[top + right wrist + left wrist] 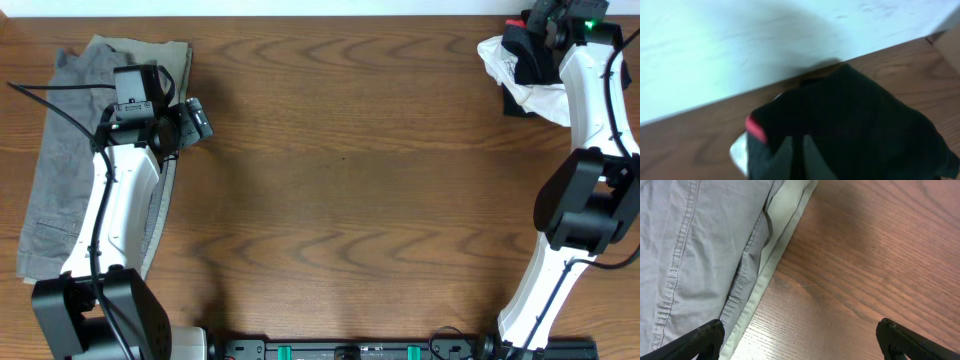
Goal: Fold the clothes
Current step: 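Lower the bundle onto the white garment pile and open the right gripper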
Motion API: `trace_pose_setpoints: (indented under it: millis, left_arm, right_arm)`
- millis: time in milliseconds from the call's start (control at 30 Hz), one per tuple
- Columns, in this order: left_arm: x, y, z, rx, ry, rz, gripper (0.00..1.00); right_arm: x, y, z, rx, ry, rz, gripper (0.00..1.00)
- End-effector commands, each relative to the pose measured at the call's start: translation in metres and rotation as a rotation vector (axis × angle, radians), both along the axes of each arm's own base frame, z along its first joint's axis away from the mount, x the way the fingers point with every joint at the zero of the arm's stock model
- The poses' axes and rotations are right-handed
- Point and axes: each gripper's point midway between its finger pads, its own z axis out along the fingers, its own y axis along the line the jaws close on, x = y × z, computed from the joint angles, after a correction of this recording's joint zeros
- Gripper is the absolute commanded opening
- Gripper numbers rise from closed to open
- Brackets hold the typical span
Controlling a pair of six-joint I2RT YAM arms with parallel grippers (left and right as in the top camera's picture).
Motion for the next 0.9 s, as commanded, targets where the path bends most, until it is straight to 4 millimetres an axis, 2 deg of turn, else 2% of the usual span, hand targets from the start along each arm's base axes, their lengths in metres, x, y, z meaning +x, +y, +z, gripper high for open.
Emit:
trace_pose_setpoints:
  millis: [0,167,333,467,600,667,733,800,867]
  left_arm:
    - [-0.003,0.001,-0.013,0.005,0.038,-0.01,0.98]
    - [-0.003,0.001,-0.019,0.003,0.053,-0.01,0.98]
    - [-0.003,0.001,-0.02,0.003,0.055,-0.01,0.98]
    - [-0.003,0.001,-0.02,0.003,0.054,-0.01,0.98]
    - [-0.002,0.001,-0.019,0.004,0.051,-0.01,0.98]
    - [-0.002,0.001,-0.019,0.004,0.051,-0.01,0.98]
    - [-0.002,0.001,-0.019,0.004,0.051,-0.01,0.98]
    - [-0.002,0.001,-0.019,0.004,0.048,-0.01,0.98]
    - [-0.001,0.001,-0.019,0.004,0.047,-0.01,0.98]
  right_arm:
    - [0.001,-0.024,-0.025,0.022,0.005,-0.096,0.01]
    - [0.006,-0.04,-0.057,0.038,0.021,-0.13,0.01]
    - [0.0,-0.05,-0.114,0.056,0.118,-0.149,0.01]
    - [-0.006,-0.045,-0.172,0.077,0.221,-0.14,0.01]
    - [-0.013,-0.038,-0.207,0.082,0.291,-0.126,0.01]
    - [-0.012,-0.034,-0.207,0.08,0.294,-0.12,0.01]
    - [-0.008,-0.034,-0.19,0.076,0.262,-0.118,0.02]
    - [-0.004,-0.036,-0.166,0.068,0.219,-0.118,0.04]
    - [0.001,-0.037,-0.129,0.057,0.158,-0.117,0.06]
